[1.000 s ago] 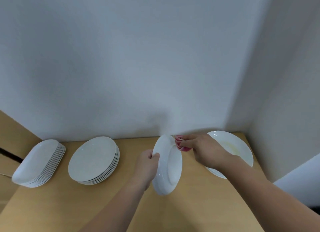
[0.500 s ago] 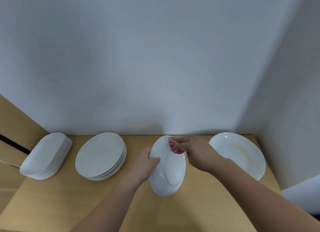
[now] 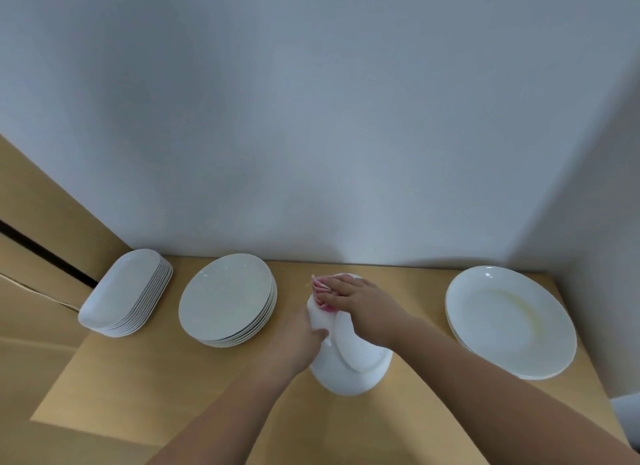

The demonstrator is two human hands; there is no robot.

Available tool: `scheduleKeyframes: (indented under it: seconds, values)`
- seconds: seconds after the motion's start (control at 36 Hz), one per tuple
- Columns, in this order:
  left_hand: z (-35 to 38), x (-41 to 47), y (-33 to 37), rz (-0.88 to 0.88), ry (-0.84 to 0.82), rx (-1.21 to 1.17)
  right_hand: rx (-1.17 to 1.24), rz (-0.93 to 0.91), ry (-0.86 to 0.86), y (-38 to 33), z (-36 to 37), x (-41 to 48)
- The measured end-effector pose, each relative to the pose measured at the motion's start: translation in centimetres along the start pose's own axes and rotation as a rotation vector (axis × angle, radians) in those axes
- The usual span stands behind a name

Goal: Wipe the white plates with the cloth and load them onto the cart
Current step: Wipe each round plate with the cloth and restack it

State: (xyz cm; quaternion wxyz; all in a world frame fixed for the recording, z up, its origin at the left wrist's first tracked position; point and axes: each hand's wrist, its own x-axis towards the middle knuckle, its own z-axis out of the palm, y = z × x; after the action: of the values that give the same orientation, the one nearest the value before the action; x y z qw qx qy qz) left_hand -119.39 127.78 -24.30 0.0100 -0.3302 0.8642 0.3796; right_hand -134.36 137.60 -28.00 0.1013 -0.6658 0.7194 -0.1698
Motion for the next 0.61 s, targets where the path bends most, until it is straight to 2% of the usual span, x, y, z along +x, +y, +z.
scheduleKeyframes:
  seconds: [0.22,0.42,0.61]
  values:
    - [0.4,0.6,-1.2,-0.165,-0.010,0.004,0.091,0.183,-0.035,1.9,0.0,1.2]
    - [0.3,0.6,-1.9,-0.192,-0.019,0.048,0.214,0.390,-0.056,4.3,1.3,0.4]
    - [0.2,0.3,-2.5,-0.239,-0.023,-0.014,0.363,0.584,-0.053,5.5,3.9,-2.3]
